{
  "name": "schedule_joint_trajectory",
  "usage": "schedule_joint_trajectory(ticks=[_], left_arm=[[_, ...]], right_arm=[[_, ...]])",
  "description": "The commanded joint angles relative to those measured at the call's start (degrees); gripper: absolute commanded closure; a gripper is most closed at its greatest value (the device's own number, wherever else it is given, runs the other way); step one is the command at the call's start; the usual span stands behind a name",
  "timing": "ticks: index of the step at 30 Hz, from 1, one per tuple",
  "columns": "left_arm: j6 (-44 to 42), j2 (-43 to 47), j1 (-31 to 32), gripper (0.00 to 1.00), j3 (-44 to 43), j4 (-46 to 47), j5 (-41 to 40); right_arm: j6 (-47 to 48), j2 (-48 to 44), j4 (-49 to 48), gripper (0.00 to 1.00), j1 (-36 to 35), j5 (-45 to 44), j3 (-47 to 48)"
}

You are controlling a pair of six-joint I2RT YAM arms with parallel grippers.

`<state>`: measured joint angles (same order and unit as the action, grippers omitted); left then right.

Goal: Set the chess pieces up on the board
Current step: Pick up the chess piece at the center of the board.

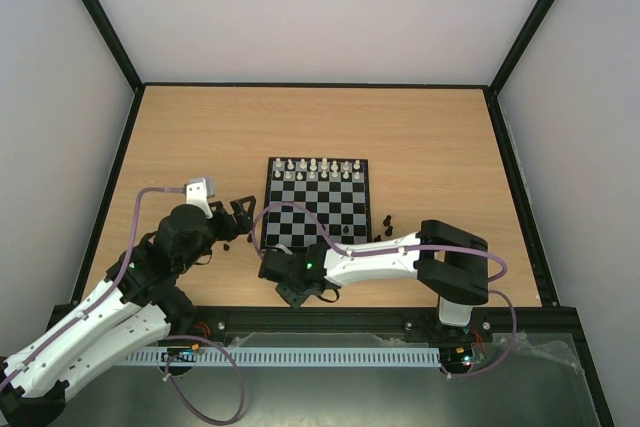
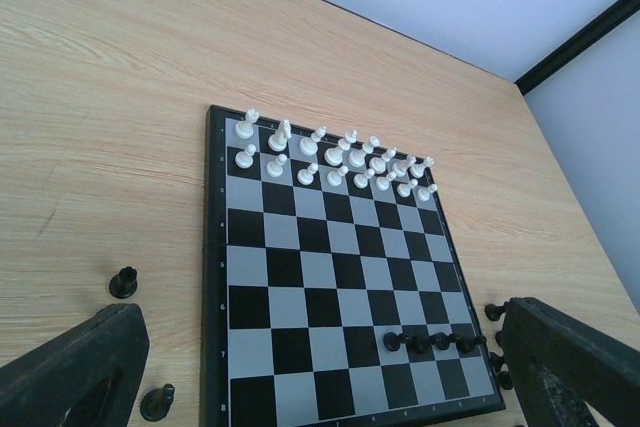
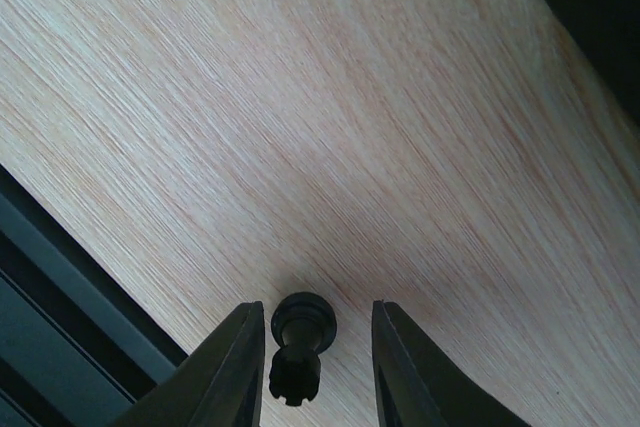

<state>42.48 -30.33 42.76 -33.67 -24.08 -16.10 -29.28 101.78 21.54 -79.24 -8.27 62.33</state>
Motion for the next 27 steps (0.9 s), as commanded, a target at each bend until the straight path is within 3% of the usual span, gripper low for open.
schedule_joint_trajectory(ticks=[1, 12, 21, 27], left_arm=[[0.05, 0.92, -0.31, 0.01, 0.59, -0.45, -0.29], [0.15, 0.91, -0.31, 0.01, 0.84, -0.16, 0.00], [0.16, 0.27, -0.31, 0.00, 1.10, 0.72, 0.73], [0.06, -1.04, -0.31, 0.01, 1.07, 1.71, 1.31]], right_arm=[[-0.69, 0.76, 1.31, 0.71, -0.37, -1.35, 1.79], [-1.07, -1.13, 2.09, 0.90, -0.36, -2.54, 1.12], [-4.55, -9.14, 7.53, 0.91, 0.84, -9.23, -1.26], [-5.58, -17.98, 9.82, 0.91, 8.81, -9.68, -7.26]])
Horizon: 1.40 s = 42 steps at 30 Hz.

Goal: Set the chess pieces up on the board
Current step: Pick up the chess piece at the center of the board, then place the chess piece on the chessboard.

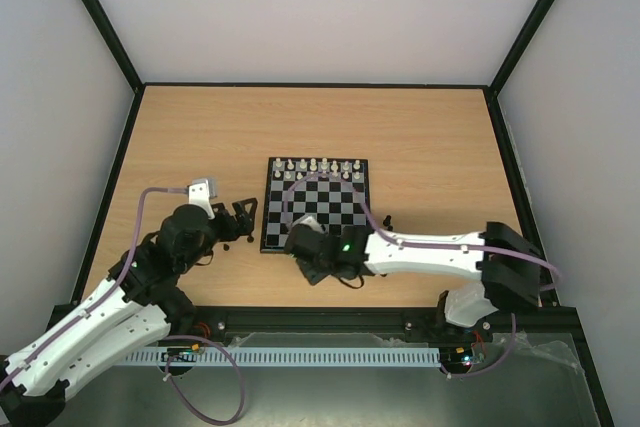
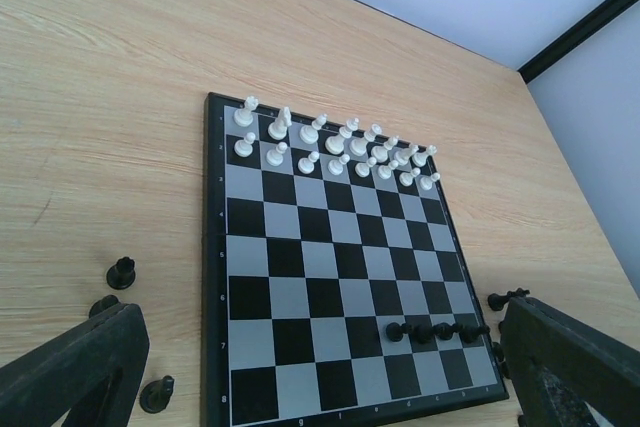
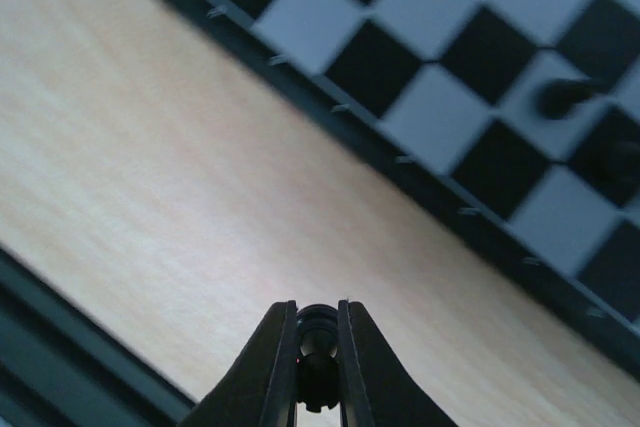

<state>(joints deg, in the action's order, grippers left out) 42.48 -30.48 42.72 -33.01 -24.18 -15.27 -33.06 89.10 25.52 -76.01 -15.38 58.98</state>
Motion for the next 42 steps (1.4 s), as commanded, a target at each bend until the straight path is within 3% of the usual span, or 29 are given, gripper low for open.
schedule_joint_trajectory(ticks=[1, 8, 15, 42], left_arm=[[0.05, -1.15, -0.27, 0.00, 0.44, 1.99, 0.56], [-0.38, -2.78, -0.27, 0.01, 0.23, 3.08, 0.76], [-0.79, -3.87, -0.27, 0.01, -0.20, 3.31, 0.87], [-1.02, -3.97, -0.34, 0.01, 0.12, 3.39, 0.85]], right_arm=[[-1.75, -6.48, 6.19, 0.91, 7.05, -2.63, -4.88], [-0.16, -11.72, 6.87, 0.90, 18.97, -0.11, -9.61], [1.16, -9.88, 5.77, 0.90, 25.15, 1.67, -10.00], [2.56, -3.13, 2.34, 0.85, 27.62, 1.80, -11.25]])
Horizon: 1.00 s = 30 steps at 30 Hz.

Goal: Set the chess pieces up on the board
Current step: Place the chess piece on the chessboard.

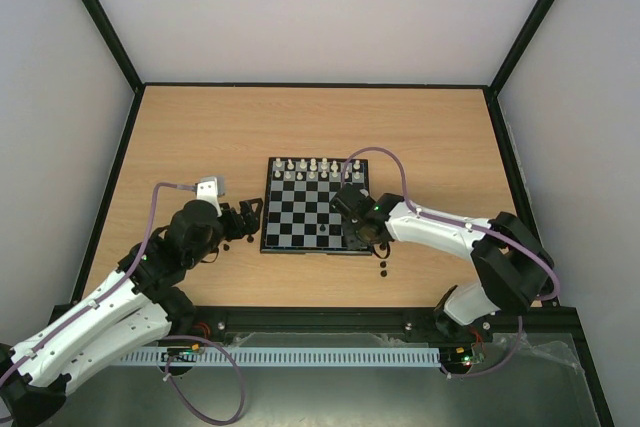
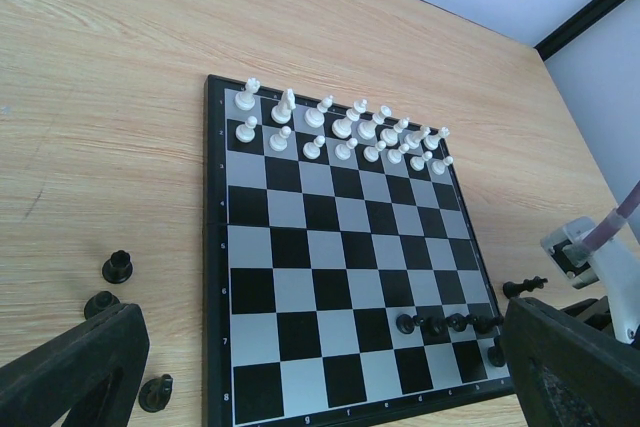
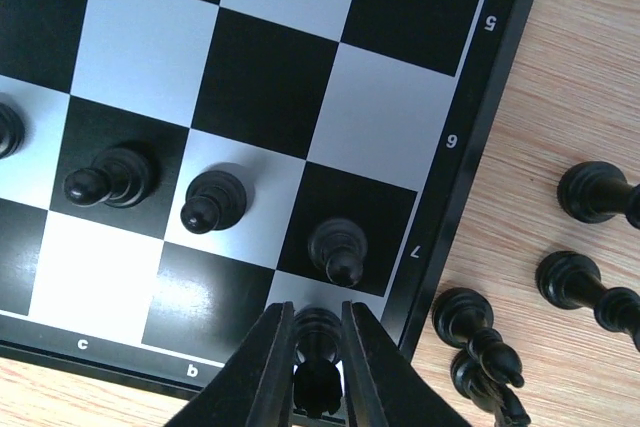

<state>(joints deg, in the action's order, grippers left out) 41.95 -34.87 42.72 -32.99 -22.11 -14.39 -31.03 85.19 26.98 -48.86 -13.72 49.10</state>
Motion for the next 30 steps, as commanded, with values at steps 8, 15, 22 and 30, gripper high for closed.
schedule_joint_trajectory(ticks=[8, 15, 22, 30], left_arm=[[-0.47, 0.19, -0.34, 0.00, 0.02, 1.43, 0.07], [-0.49, 0.04, -0.36, 0.00, 0.02, 1.61, 0.07], [-1.19, -2.99, -0.36, 0.00, -0.20, 2.67, -0.13], [-0.95, -10.26, -2.20, 0.00, -1.27, 1.59, -1.82]], right_arm=[[0.48, -2.46, 1.78, 0.74, 0.45, 2.06, -0.74], [0.27, -8.01, 6.11, 0.69, 0.46, 0.73, 2.25], [0.70, -8.28, 6.84, 0.65, 0.59, -2.31, 4.61], [1.33, -12.02, 2.95, 0.53, 0.59, -1.88, 4.15]])
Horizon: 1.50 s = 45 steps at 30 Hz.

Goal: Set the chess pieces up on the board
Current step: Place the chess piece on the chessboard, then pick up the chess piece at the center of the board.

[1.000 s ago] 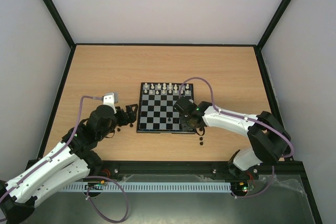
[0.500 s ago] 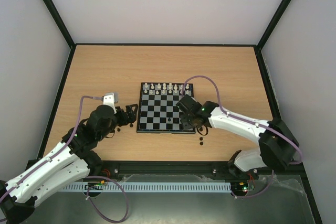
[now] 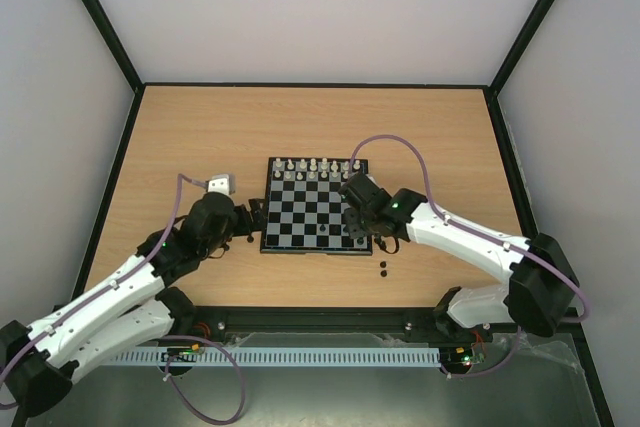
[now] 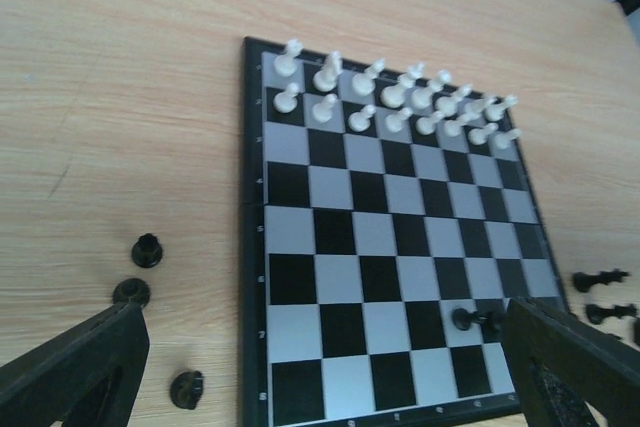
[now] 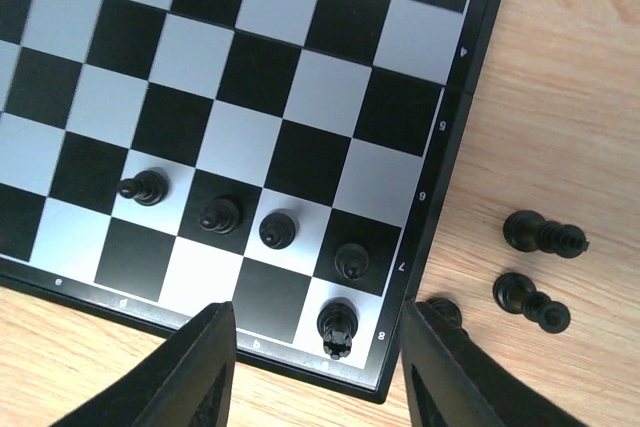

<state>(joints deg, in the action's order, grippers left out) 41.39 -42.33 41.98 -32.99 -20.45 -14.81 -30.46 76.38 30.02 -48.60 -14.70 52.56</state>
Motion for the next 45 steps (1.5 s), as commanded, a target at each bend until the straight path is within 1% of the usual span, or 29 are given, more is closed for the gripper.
schedule_joint_trajectory(ticks=[1, 5, 14, 21, 25, 29, 31, 33, 38, 40, 41, 45], left_arm=[[-0.42, -4.03, -2.01, 0.00, -1.48, -0.09, -1.33], [-0.10, -9.91, -4.28, 0.00, -3.04, -1.26, -1.40], [0.37, -19.93, -6.76, 0.00, -5.38, -2.64, -0.40], [-2.20, -28.90, -9.27, 0.02, -8.18, -2.48, 1.59], [-4.09, -33.08, -10.64, 0.08, -9.81, -1.74, 2.74], [-5.06, -35.89, -11.64, 0.17, -10.61, -0.74, 4.05], [-5.04, -36.25, -11.74, 0.20, -10.73, -0.86, 4.16], [-4.89, -35.59, -11.74, 0.20, -10.57, -1.08, 4.53], [-3.73, -29.61, -11.48, 0.12, -8.98, -2.88, 5.14], [-3.23, -26.15, -11.39, 0.04, -8.39, -4.11, 5.02], [-3.04, -24.53, -11.39, 0.01, -8.40, -4.98, 4.87], [-1.84, -19.26, -11.40, 0.00, -7.61, -6.98, 5.15]], right_arm=[[0.87, -3.84, -0.59, 0.51, 0.29, -1.07, 0.62], [1.63, -5.15, -1.89, 0.48, 0.29, -0.85, 0.01], [3.59, -4.73, -5.37, 0.48, 0.35, 3.77, -2.57], [3.70, -6.97, -6.35, 0.48, 0.35, 6.35, -4.29], [3.56, -8.70, -6.56, 0.48, 0.39, 6.81, -5.07], [3.48, -9.01, -6.77, 0.48, 0.35, 7.62, -5.75], [3.51, -8.89, -6.83, 0.48, 0.35, 7.90, -5.85], [3.56, -8.84, -6.84, 0.48, 0.37, 8.11, -5.97], [3.65, -8.13, -6.97, 0.48, 0.39, 8.39, -5.88], [3.65, -7.80, -6.99, 0.48, 0.35, 8.40, -5.83], [3.64, -7.62, -7.12, 0.48, 0.35, 8.37, -5.77], [3.83, -6.42, -7.27, 0.48, 0.35, 9.13, -5.36]])
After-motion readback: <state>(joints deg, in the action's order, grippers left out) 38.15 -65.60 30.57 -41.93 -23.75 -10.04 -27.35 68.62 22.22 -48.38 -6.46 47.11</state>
